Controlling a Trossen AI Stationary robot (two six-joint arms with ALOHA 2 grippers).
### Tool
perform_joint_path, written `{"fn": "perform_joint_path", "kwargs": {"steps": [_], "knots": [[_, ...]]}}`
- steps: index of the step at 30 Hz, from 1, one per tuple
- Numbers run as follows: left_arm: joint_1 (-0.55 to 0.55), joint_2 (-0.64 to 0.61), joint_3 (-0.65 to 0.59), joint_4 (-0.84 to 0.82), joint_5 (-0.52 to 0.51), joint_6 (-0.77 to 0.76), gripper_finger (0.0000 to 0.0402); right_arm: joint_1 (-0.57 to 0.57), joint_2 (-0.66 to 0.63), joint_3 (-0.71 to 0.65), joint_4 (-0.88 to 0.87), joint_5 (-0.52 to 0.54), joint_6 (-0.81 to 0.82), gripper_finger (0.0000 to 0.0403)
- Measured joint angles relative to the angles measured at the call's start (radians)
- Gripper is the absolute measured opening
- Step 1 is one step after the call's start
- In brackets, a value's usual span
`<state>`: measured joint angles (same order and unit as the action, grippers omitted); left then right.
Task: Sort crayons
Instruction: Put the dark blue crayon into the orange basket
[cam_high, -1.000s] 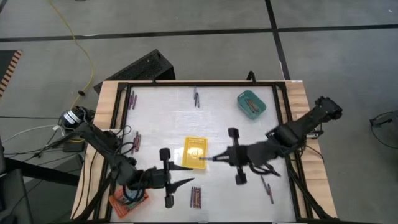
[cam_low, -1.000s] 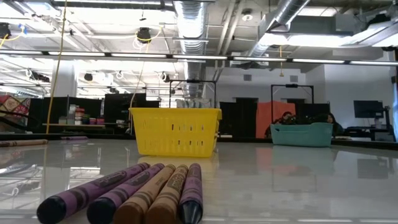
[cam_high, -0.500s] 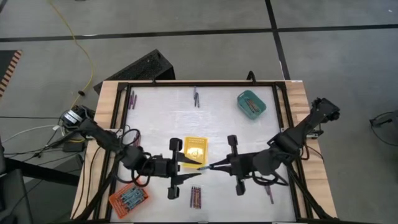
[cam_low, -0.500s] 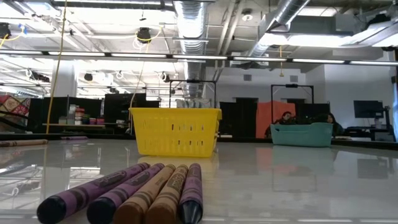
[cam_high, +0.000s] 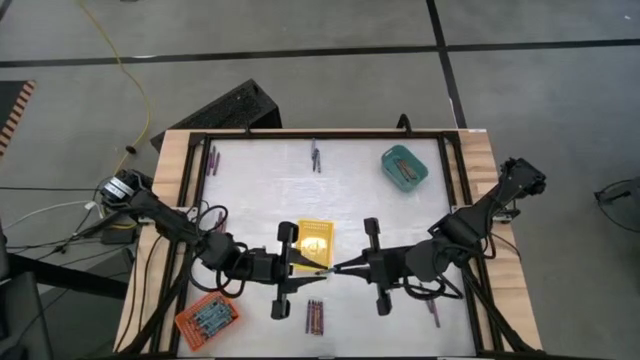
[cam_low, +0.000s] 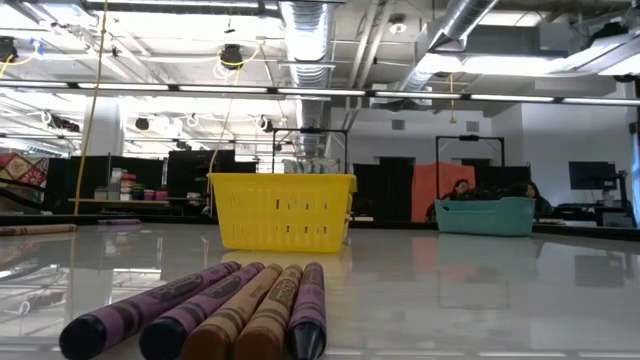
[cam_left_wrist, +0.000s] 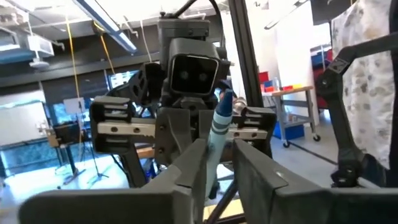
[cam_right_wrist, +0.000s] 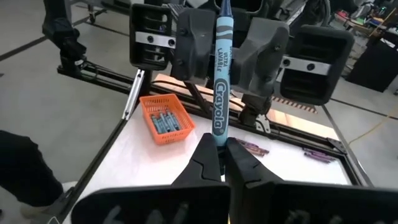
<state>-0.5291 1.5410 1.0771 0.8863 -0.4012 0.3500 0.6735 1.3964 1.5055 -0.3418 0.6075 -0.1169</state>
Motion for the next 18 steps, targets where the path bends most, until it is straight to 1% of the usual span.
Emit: {"fn": "perform_joint_path", "kwargs": {"steps": [4,11,18], "knots": [[-0.001,0.000,0.000,0.002,0.033,0.019,0.0041,0.001,0.000,0.000,0.000,-0.003,0.000,0.0000],[-0.002,0.000,0.000,0.002,0.039,0.018,0.0039,0.000,0.000,0.000,0.000,-0.003,0.003,0.0000],[0.009,-0.001,0.000,-0.003,0.074,0.004,0.0039,-0.016,0.003,0.000,-0.001,-0.012,0.018,0.0000]]}}
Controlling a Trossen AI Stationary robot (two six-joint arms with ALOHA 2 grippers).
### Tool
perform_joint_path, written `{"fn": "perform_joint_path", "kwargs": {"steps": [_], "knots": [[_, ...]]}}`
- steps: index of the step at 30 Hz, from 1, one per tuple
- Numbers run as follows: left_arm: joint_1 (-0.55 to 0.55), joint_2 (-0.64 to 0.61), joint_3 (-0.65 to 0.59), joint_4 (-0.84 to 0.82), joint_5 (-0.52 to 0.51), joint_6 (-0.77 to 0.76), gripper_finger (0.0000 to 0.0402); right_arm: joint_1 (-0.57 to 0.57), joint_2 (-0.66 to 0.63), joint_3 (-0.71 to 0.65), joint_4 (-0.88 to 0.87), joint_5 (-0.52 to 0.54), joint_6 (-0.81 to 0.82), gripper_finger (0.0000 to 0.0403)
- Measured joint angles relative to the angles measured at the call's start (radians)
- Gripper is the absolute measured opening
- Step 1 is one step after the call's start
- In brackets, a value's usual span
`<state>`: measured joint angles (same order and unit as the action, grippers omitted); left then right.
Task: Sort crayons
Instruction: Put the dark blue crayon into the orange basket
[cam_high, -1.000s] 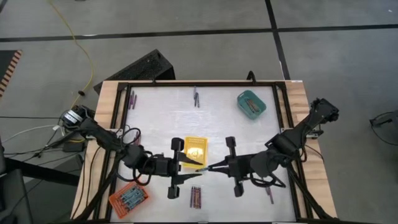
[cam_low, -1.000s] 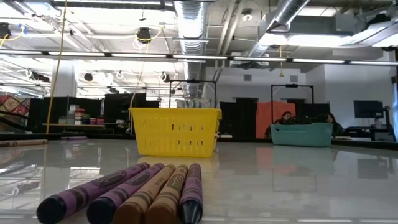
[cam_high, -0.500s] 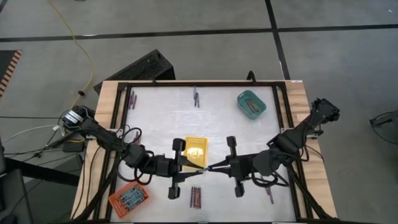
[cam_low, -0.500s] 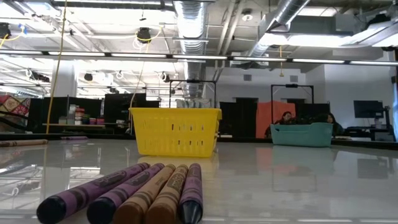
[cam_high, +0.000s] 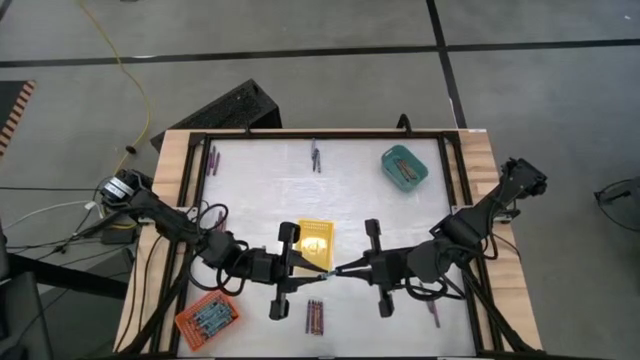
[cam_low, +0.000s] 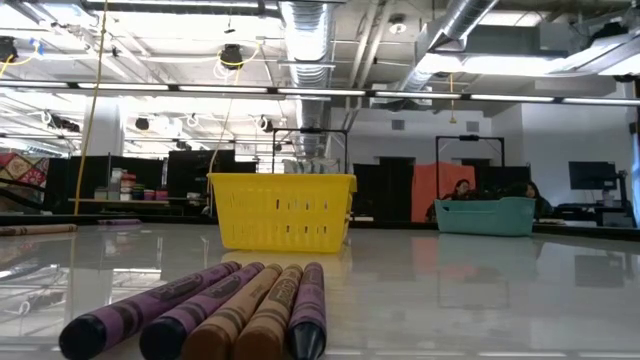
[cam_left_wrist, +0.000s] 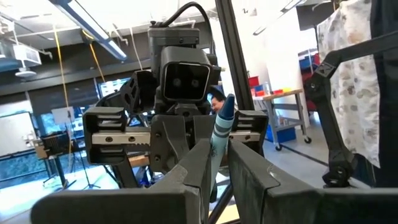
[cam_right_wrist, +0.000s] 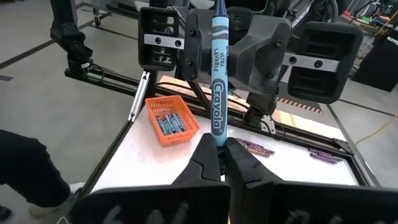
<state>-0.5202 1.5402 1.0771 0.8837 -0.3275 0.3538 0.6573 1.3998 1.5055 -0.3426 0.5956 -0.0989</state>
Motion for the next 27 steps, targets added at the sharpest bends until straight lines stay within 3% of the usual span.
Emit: {"fn": "perform_joint_path", "kwargs": {"steps": [14,20,27], "knots": [[-0.001,-0.001,0.000,-0.022,-0.018,0.000,0.0039,-0.019,0.029,0.000,0.010,-0.018,0.003,0.0000],[-0.001,-0.001,0.000,-0.031,-0.021,0.005,0.0009,-0.019,0.029,0.000,0.006,-0.020,0.007,0.0000],[-0.004,-0.001,0.000,-0.045,-0.031,0.004,0.0004,-0.019,0.029,0.000,-0.007,-0.021,0.024,0.0016]]}}
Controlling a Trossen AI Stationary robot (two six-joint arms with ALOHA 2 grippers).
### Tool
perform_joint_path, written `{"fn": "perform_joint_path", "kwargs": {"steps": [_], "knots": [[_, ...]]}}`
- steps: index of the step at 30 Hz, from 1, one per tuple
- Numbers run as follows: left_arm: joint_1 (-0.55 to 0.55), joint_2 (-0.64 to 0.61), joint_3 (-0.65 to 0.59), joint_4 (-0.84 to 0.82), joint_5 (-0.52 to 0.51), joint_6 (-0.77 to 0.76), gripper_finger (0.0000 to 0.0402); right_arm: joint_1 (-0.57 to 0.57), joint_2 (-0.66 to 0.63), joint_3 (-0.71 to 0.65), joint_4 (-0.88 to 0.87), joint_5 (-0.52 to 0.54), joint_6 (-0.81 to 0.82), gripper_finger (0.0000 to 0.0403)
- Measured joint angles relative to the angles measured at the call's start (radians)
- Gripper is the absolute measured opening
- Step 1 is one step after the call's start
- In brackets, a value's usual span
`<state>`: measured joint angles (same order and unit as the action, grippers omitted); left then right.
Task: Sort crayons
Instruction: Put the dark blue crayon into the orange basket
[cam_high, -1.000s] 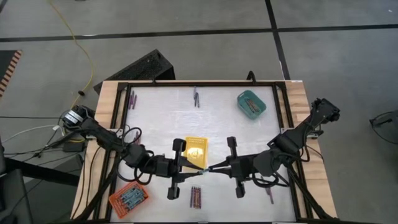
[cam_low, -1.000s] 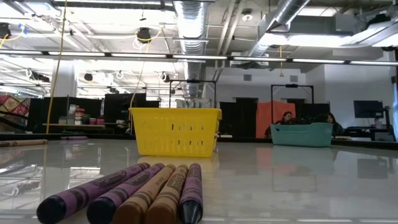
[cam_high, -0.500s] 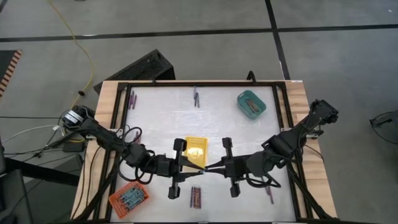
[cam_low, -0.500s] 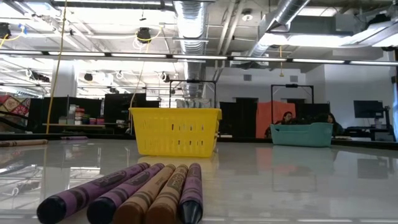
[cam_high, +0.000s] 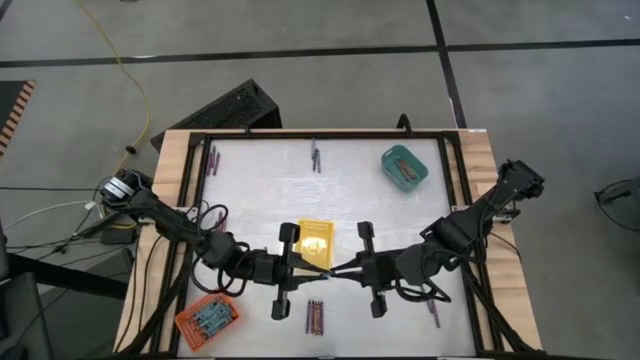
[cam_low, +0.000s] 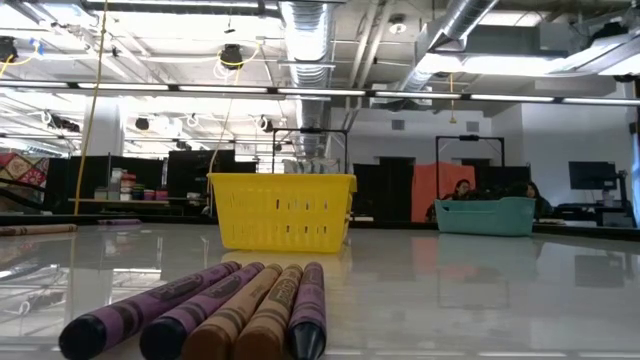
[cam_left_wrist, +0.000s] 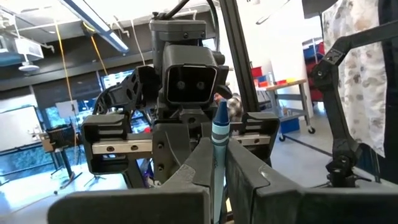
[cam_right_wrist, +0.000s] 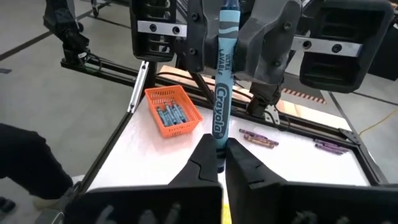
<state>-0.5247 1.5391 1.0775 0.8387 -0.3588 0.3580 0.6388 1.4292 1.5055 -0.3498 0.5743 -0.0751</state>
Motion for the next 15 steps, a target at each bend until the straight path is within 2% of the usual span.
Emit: {"fn": "perform_joint_path", "kwargs": {"steps": [9,15], "knots": [[-0.078,-0.004,0.000,-0.091,-0.174,0.027,0.0001,-0.006,0.000,0.000,-0.069,0.012,0.044,0.0103],[-0.184,-0.061,0.000,-0.269,-0.393,-0.036,0.0001,-0.007,-0.001,0.000,-0.139,0.022,0.069,0.0153]]}}
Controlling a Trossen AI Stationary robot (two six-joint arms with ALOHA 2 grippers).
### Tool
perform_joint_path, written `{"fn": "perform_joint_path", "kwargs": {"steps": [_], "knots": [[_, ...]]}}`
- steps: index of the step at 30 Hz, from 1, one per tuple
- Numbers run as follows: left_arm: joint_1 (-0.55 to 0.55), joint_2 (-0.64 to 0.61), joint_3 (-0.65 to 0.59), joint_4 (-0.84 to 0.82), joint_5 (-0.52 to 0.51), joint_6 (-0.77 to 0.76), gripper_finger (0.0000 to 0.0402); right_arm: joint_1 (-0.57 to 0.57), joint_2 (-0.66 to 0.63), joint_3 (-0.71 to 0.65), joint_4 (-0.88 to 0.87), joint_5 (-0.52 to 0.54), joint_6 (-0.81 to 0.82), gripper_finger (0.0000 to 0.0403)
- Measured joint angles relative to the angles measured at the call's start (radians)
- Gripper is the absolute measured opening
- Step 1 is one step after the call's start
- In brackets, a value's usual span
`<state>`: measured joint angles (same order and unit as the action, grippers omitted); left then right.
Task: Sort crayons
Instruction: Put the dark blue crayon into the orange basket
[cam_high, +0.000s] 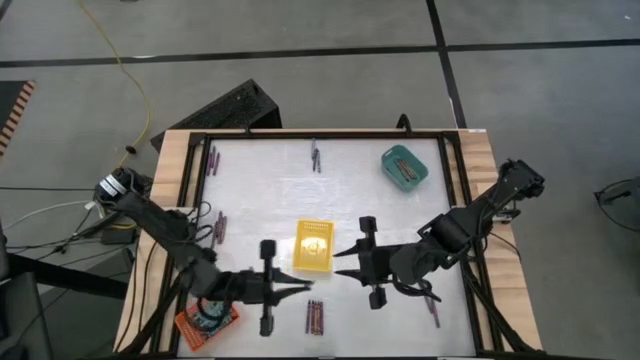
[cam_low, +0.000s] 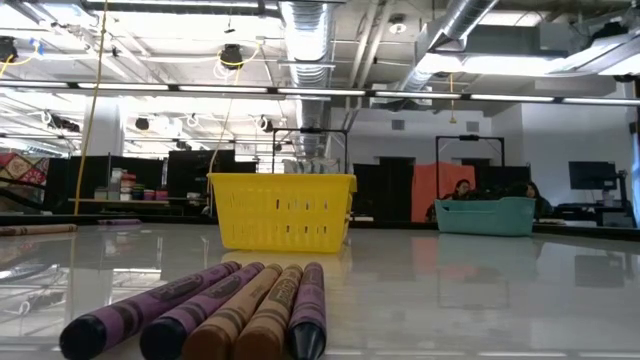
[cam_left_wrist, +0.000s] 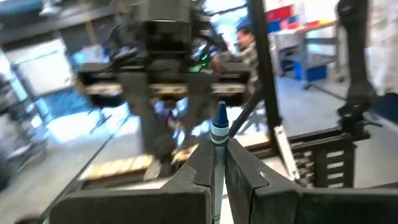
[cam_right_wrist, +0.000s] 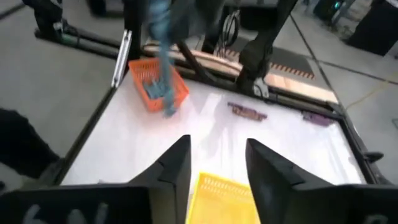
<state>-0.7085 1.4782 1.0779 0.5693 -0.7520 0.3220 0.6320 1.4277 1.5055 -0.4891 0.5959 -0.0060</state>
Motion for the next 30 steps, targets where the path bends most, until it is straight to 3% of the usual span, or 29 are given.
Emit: {"fn": "perform_joint_path", "kwargs": {"steps": [6,11,16,20,25,30], "knots": [[-0.134,-0.105,0.000,-0.268,-0.189,-0.244,0.0000,-0.012,0.001,0.000,-0.103,-0.003,0.061,0.0182],[-0.227,-0.191,0.001,-0.754,-0.203,-0.817,0.0000,-0.028,0.001,0.000,-0.205,-0.004,0.133,0.0183],[-0.286,-0.179,0.001,-1.209,0.021,-1.466,0.0000,-0.045,0.001,0.000,-0.246,-0.008,0.157,0.0176],[-0.324,-0.103,0.000,-1.390,0.267,-1.793,0.0000,-0.046,0.001,0.000,-0.244,-0.008,0.157,0.0175],[-0.387,0.000,0.000,-1.407,0.488,-2.005,0.0000,-0.046,0.001,0.000,-0.245,-0.011,0.157,0.0175],[-0.423,0.089,0.000,-1.422,0.565,-2.089,0.0000,-0.056,0.001,0.000,-0.245,-0.010,0.140,0.0175]]}}
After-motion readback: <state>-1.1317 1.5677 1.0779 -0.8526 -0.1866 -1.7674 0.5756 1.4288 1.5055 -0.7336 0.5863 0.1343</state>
